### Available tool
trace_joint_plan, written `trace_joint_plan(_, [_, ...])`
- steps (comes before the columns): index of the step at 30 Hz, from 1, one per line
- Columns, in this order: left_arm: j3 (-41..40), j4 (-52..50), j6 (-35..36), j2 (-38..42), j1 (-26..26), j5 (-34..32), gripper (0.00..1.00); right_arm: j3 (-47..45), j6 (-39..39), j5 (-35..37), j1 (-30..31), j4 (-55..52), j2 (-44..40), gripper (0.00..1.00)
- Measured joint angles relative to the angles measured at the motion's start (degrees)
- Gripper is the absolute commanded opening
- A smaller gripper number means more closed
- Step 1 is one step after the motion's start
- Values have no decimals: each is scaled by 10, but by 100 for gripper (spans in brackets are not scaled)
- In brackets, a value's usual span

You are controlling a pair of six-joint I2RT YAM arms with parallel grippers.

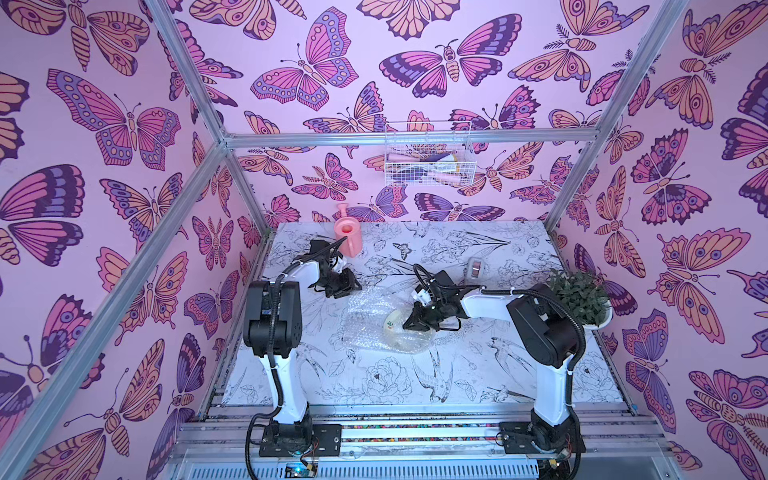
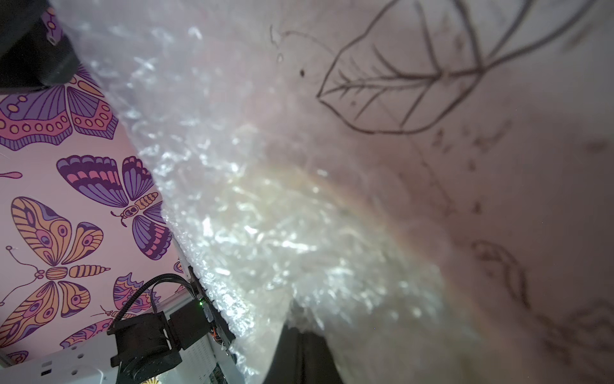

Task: Wrap dinner plates in bubble wrap
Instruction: Wrap the plate in the bubble wrap.

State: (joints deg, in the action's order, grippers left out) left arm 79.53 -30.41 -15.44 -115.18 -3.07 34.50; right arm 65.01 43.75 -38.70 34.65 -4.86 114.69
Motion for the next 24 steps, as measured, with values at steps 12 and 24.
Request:
trace_joint_plan(12, [-77,20,-12,83,-11,47,0,-6,10,-2,0,13,0,0])
trace_joint_plan(24, [-131,120,-108,141,-170,125,0,-16,21,-5,0,35,0,0])
